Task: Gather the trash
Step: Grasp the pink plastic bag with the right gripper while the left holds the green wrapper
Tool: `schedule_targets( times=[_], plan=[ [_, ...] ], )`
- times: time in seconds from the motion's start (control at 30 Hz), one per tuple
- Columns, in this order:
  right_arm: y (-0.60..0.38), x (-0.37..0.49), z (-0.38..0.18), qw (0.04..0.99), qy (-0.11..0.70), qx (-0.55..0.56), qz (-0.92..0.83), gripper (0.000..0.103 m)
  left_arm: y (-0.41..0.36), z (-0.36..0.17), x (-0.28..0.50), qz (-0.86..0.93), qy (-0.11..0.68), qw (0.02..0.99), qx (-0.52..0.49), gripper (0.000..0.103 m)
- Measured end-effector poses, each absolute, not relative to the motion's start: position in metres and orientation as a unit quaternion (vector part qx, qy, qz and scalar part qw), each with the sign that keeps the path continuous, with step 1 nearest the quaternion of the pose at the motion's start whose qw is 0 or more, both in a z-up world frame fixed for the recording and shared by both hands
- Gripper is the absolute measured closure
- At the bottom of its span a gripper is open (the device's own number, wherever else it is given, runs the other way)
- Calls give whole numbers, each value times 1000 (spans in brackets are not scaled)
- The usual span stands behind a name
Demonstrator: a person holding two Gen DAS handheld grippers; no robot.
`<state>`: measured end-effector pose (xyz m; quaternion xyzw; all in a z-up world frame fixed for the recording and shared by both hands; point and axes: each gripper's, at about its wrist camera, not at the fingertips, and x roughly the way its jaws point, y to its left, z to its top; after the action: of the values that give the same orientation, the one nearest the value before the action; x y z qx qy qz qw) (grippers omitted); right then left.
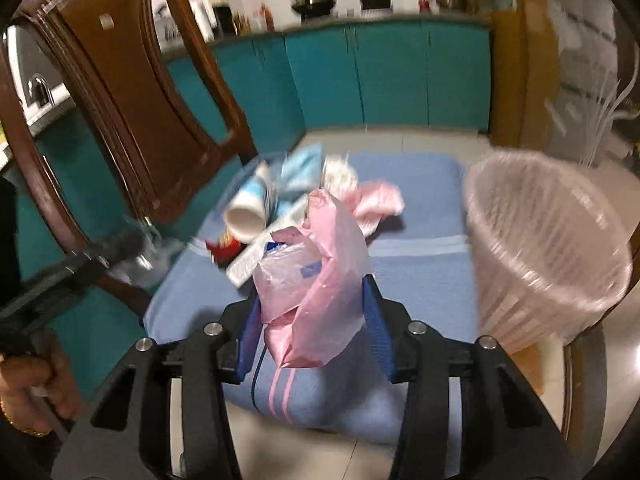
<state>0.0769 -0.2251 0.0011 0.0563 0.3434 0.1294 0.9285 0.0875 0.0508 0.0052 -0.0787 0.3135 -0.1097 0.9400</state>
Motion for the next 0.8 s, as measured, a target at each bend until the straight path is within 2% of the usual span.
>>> schedule_targets(
  times=[0.2,0.8],
  plan=[
    [-228,85,-15,922,363,65,119,55,38,2,88,-106,318,940,-64,76],
    [-221,82,-15,921,363,50,129,55,37,-4,91,-100,327,938,-63,76]
  ],
)
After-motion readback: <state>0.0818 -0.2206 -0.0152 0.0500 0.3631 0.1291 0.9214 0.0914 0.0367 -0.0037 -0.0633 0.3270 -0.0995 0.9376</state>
